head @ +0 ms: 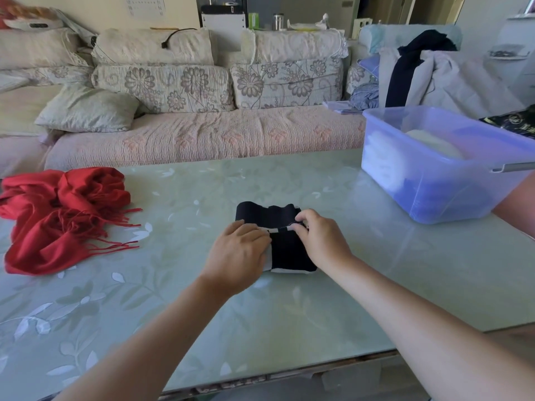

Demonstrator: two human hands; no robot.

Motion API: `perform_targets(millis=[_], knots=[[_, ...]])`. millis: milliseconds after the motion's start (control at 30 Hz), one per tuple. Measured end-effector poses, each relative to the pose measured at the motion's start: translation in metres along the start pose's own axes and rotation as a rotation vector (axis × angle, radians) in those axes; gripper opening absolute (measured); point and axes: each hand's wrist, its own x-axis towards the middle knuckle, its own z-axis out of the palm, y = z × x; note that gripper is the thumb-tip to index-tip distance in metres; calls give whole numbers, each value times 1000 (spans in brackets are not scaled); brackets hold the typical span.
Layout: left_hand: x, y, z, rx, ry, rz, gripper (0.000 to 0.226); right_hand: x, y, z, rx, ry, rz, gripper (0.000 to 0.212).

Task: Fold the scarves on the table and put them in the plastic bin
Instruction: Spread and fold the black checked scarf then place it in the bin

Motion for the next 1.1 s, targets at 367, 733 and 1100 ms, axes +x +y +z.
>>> perform_targets(millis=[367,733,1100], knots=[[-2,-27,20,-268,-307,-306,54,2,-19,-1,-366,33,-908,28],[-13,-42,13,-190,-129,-172,55,-5,19,-2,-254,-491,-378,85],[-19,-41,6,-447,-70,-392,63,12,9,-22,110,-332,-109,42]])
